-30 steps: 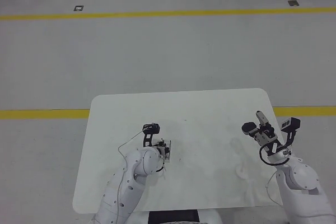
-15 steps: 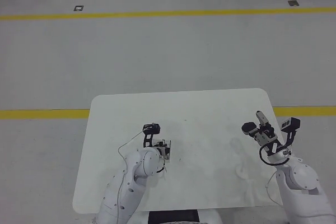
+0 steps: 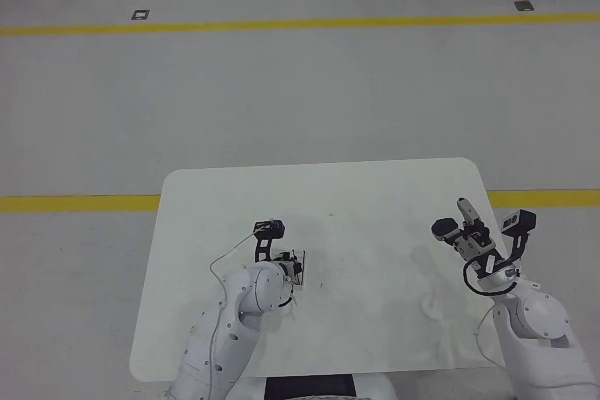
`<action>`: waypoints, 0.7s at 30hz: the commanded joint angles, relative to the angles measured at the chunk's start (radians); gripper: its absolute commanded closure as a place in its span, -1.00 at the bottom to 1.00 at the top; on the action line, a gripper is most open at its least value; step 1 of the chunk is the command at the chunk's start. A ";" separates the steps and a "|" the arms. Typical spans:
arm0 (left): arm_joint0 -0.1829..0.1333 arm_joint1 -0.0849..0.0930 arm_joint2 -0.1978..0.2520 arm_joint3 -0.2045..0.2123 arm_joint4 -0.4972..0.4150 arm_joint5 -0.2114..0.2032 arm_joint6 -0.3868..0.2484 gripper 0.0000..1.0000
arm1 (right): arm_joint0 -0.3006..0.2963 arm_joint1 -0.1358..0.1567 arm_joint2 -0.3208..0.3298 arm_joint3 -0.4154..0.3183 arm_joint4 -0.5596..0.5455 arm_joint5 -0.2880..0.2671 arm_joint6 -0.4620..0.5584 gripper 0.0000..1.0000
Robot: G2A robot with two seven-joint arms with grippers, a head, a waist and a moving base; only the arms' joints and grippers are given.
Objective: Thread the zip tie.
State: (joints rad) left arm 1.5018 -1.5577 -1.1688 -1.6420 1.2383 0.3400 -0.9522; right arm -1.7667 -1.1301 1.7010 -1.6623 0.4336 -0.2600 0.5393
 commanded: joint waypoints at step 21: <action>-0.032 -0.012 0.006 0.068 -0.032 0.000 0.014 0.66 | 0.000 0.000 0.000 0.000 0.000 0.000 0.000 -1.00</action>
State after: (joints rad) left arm 1.4714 -1.5691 -1.1618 -1.5778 1.2068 0.3400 -0.9371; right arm -1.7667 -1.1301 1.7010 -1.6623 0.4336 -0.2600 0.5393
